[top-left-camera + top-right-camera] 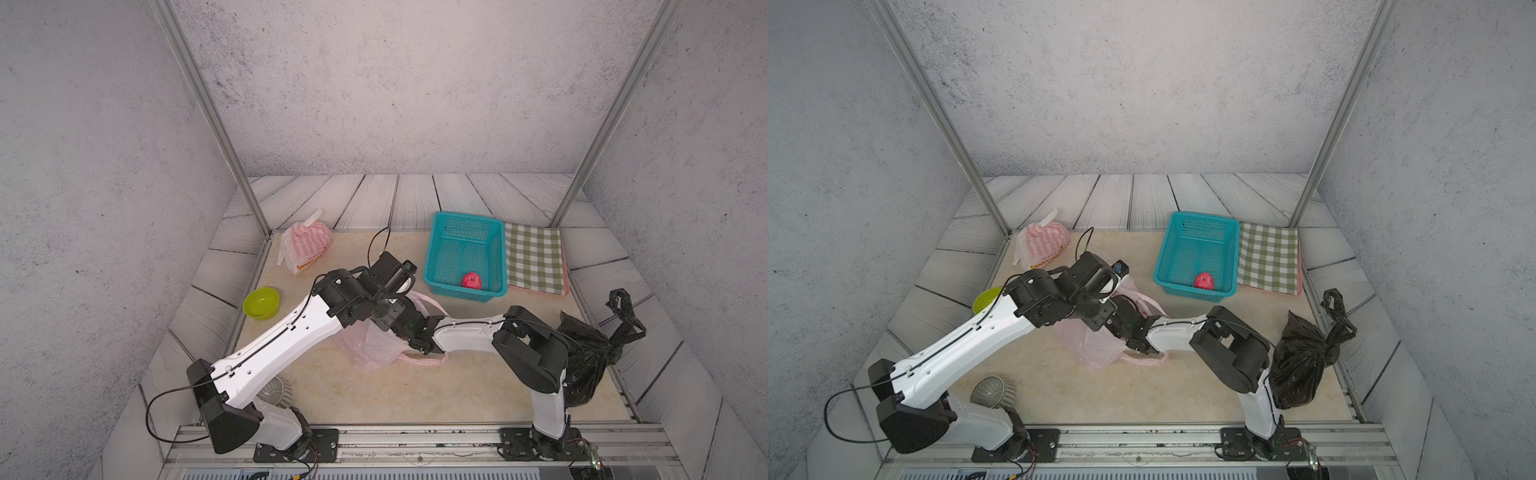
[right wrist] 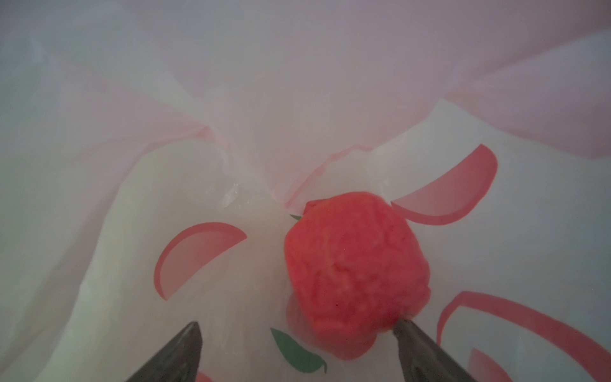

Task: Untie the knot of a plastic bag & take out the apple
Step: Pick up the apple from the plastic bag.

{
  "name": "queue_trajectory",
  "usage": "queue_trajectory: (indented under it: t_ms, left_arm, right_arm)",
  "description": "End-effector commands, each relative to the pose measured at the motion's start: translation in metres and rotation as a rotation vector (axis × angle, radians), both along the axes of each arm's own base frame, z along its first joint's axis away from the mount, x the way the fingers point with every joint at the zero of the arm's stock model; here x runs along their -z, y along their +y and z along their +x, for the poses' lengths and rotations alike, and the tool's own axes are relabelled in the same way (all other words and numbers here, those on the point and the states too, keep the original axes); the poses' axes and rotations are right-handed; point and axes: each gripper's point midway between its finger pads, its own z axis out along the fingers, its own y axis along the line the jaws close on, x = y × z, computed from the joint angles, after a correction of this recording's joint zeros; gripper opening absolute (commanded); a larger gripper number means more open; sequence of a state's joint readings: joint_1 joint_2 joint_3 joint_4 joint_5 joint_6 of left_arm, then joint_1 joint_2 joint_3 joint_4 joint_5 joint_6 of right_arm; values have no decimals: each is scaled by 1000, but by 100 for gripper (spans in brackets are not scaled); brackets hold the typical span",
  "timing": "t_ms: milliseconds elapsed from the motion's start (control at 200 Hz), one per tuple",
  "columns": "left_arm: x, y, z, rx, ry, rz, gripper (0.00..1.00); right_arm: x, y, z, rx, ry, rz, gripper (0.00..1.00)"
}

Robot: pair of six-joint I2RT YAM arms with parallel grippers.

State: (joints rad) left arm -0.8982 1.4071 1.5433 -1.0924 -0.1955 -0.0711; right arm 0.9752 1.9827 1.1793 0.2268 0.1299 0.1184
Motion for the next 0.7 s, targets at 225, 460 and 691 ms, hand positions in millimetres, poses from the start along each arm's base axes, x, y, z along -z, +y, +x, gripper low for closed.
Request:
queue_trajectory:
  t_ms: [225,460,691]
  left_arm:
    - [14,-1,-29,71,111,-45,0]
    - [10,-3,-30,83,119,-51,0]
    - [10,7,-29,59,93,-34,0]
  right_arm:
    - [0,25,33,39,-32,-47,99]
    - [15,48,39,0,24,-49,99]
    - [55,42,35,28,122,-126,97]
